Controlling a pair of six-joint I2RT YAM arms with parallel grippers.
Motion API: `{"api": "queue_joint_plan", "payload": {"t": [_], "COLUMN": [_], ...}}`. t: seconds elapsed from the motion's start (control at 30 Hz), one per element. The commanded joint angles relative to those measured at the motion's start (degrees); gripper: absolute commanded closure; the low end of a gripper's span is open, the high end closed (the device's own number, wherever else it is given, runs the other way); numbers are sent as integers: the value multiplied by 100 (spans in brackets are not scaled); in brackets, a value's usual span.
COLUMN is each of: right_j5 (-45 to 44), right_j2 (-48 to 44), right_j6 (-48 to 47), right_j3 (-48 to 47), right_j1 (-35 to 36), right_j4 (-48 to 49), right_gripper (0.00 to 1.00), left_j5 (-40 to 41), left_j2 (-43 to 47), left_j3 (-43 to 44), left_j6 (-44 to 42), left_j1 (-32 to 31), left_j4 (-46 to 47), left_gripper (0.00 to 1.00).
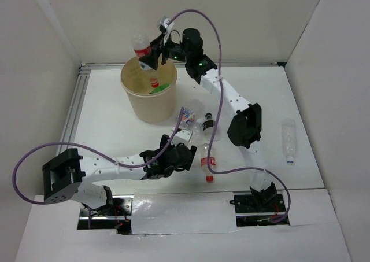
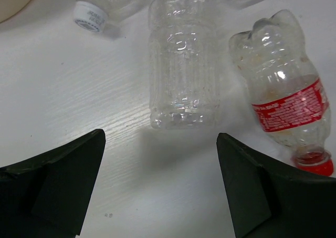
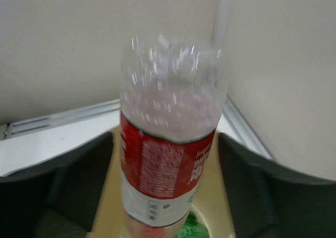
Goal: Put the plastic bottles in the bin
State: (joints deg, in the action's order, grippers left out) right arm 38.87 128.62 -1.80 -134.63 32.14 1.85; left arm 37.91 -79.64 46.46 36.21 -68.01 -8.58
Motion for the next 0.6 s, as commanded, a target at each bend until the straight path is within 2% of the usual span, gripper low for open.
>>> {"api": "queue_joint_plan", "payload": {"t": [0.0,0.1,0.13,0.17,0.23,0.27,0.3,0.37,0.53,0.57], "right_j5": [-152,-152,-152,-65,-3,-2,76,147,402,402], "right_j2": [137,-152,-275,-746,-951,-1405,-1653,-2319,-3605,-3816], "right_j6": [338,496,497,436,374,313,138,23,-425,-487], "right_j3": [-512,-381,-293,204,479,795,1494,2183,4644,5004], "right_j1": [-32,-278,-357,-566,-805,-928,-1181,-1446,-2254,-2352], "right_j4": [264,1,-113,-506,-623,-850,-940,-1255,-1678,-1679], "right_gripper": [8,0,0,0,0,0,0,0,0,0], "left_j5": [366,244,191,25,-38,-177,-266,-477,-873,-873], "left_j2": [-254,-561,-649,-859,-1078,-1176,-1273,-1589,-2073,-2126], "left_j3": [126,240,241,363,460,522,583,750,1032,1093], "left_j6": [115,-8,-61,-113,-183,-245,-367,-430,-536,-536], "left_j1": [-28,165,269,331,410,472,473,534,534,534], "left_j4": [181,391,453,610,664,734,883,963,1078,1078], "left_gripper": [0,0,0,0,2,2,3,4,7,12]}}
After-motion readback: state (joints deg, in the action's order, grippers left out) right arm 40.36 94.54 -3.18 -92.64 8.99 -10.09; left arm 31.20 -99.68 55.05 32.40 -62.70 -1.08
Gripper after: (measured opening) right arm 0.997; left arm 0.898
